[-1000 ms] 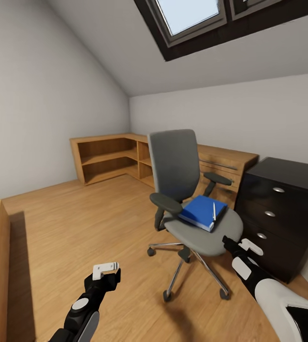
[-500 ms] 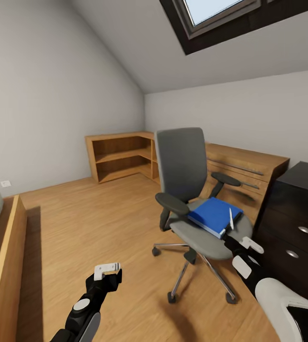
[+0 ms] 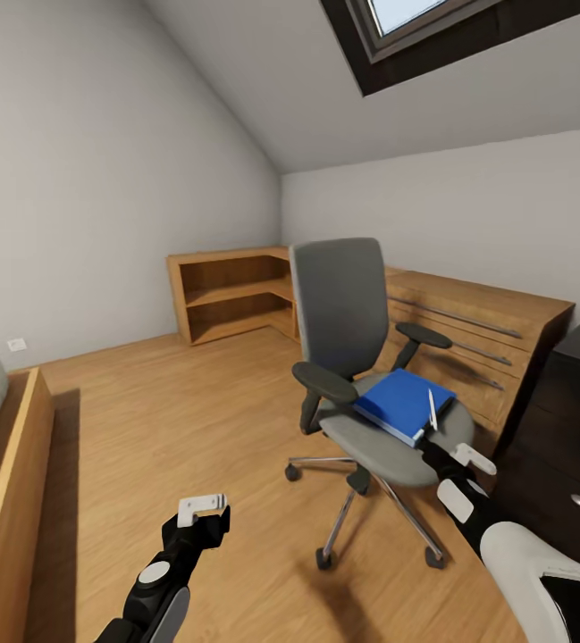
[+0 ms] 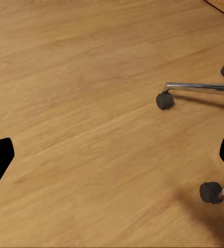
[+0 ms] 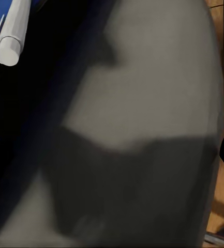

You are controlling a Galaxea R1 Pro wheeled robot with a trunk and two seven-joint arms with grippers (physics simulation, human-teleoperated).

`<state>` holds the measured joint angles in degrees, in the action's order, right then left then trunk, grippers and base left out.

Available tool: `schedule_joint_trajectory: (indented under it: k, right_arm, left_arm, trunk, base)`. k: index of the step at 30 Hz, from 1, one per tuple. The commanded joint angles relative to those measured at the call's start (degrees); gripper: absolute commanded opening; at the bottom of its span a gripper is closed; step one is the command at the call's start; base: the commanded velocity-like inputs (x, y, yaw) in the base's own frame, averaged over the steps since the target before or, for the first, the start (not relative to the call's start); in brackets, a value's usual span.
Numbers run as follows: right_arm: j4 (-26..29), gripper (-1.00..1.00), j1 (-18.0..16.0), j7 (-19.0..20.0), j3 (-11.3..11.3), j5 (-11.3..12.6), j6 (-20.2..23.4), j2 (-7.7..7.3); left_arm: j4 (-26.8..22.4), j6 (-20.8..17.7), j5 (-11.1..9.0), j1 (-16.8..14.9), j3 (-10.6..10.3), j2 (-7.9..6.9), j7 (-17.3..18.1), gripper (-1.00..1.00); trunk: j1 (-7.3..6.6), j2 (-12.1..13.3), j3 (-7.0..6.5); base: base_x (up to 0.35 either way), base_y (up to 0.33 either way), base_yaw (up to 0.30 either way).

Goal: In the bedroom, organize the workspace by keeping the computer under the desk, ensuring the monitor is on the desk, placing the keyboard on the desk next to the monitor, placing the mouse on the desk next to the keyboard, moving the folder from the swivel chair onto the desk next to the mouse, stacking the notebook on top of the folder with the pen on top of the notebook, and positioning the swivel chair next to the desk.

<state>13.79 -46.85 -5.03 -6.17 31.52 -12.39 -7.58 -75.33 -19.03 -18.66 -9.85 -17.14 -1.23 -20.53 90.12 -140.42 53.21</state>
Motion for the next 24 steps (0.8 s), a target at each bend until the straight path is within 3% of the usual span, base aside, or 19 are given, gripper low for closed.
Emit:
schedule_joint_trajectory:
  k: [1, 9, 13, 24]
  right_arm:
    - [-1.67, 1.0, 0.0, 0.07, 0.19, 0.91, -0.18, 0.02]
    - [-1.67, 1.0, 0.0, 0.09, 0.19, 0.91, -0.18, 0.03]
    - [-1.67, 1.0, 0.0, 0.06, 0.19, 0.91, -0.18, 0.04]
    - [-1.67, 1.0, 0.0, 0.03, 0.19, 0.91, -0.18, 0.02]
  left_arm:
    - [-0.08, -0.13, -0.57, -0.06, -0.23, -0.08, -0.55, 1.0]
    - [-0.08, -0.13, -0.55, -0.06, -0.35, -0.09, -0.5, 1.0]
    - [-0.08, -0.15, -0.58, -0.03, -0.34, -0.09, -0.45, 1.0]
    - [-0.08, -0.15, -0.59, -0.06, -0.35, -0.09, -0.39, 1.0]
  trunk:
    - [0.02, -0.01, 0.07]
    - [0.02, -0.01, 0.07]
    - [0.02, -0.01, 0.07]
    - [0.02, -0.01, 0.07]
  base:
    - [0.193, 0.0, 0.001]
    - [0.266, 0.0, 0.0]
    - [0.079, 0.0, 0.0]
    - [-0.206, 0.0, 0.0]
